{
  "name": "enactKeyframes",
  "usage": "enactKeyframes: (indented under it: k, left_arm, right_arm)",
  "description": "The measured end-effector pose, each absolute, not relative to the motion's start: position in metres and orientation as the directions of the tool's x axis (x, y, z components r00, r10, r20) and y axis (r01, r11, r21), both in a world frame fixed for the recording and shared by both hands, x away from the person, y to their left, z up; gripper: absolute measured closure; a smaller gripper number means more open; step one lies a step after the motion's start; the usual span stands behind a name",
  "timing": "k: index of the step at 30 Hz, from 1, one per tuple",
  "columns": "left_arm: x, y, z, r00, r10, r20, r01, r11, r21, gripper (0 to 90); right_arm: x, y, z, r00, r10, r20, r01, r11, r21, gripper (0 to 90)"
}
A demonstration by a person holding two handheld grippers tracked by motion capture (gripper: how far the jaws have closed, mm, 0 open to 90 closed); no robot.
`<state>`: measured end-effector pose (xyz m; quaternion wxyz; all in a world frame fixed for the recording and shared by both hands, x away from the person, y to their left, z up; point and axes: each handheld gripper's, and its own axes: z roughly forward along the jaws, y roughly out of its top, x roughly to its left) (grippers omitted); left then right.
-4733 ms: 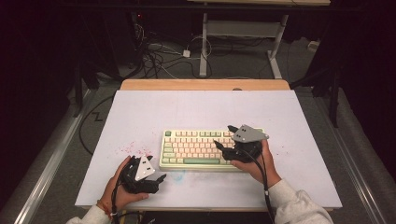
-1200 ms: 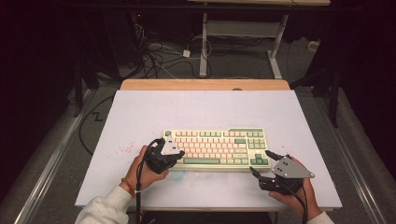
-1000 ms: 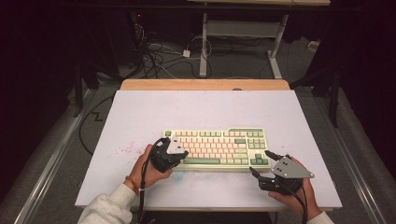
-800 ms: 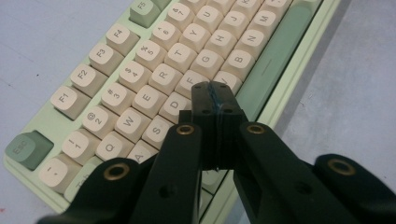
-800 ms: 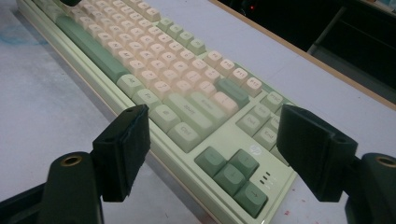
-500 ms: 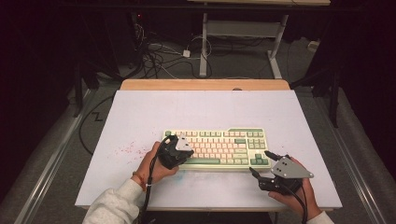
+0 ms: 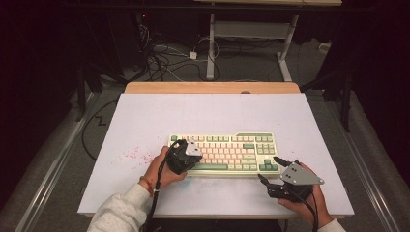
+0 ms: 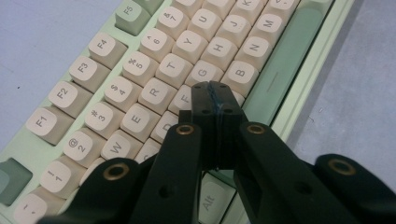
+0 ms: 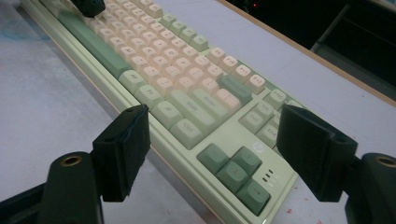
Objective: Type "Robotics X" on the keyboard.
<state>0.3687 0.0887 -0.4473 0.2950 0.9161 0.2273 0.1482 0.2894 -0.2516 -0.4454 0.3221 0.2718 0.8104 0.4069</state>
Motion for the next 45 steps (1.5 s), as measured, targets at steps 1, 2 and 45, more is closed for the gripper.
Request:
enactKeyframes:
  k: [1, 2, 45]
  left_arm:
    - [0.369, 0.089, -0.447, 0.852, 0.505, 0.138, 0.330, -0.723, 0.608, 87.3]
    - [0.369, 0.089, -0.447, 0.852, 0.505, 0.137, 0.331, -0.722, 0.608, 87.3]
    - [0.342, 0.119, -0.441, 0.801, 0.538, 0.263, 0.216, -0.669, 0.712, 46.8]
  right_arm:
    - [0.289, -0.252, -0.445, -0.645, 0.702, -0.302, 0.178, 0.522, 0.834, 26.0]
    - [0.289, -0.251, -0.445, -0.645, 0.702, -0.302, 0.178, 0.522, 0.834, 26.0]
    - [0.289, -0.250, -0.445, -0.651, 0.695, -0.305, 0.173, 0.527, 0.832, 26.0]
